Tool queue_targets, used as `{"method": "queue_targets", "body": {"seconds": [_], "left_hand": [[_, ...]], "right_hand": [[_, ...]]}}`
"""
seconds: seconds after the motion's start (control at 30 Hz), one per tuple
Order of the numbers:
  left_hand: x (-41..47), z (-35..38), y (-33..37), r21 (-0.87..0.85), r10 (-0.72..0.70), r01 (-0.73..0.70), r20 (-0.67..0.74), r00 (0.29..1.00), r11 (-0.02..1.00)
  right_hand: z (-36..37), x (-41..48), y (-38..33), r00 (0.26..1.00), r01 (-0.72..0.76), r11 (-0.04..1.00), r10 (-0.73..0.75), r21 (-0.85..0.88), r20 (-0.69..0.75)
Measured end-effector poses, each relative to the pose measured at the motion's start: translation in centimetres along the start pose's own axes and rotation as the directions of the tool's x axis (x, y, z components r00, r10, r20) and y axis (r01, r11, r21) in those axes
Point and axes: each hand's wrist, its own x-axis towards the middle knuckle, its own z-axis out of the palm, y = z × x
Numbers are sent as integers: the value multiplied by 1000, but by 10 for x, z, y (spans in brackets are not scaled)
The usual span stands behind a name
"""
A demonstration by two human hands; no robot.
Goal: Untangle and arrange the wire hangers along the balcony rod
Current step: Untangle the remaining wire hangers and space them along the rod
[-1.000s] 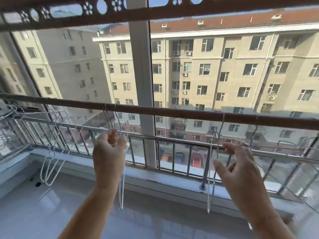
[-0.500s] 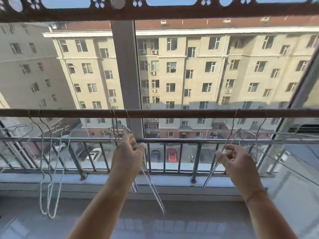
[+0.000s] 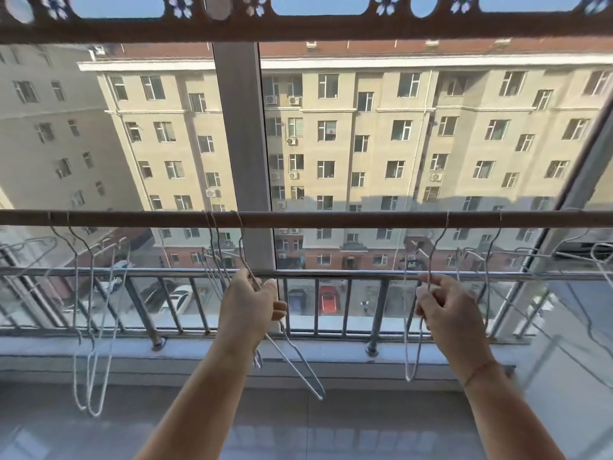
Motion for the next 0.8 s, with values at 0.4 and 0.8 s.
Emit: {"method": "queue_targets", "body": {"seconds": [0.4,0.8], "left_hand": [[-7,36,1,-126,23,-19,31,999,992],[-24,87,19,-376,-62,183,312,948,908]], "right_hand": [[-4,3,-6,994,23,1000,-24,5,105],[-20,0,-6,991,7,1000,-7,4,135]]}}
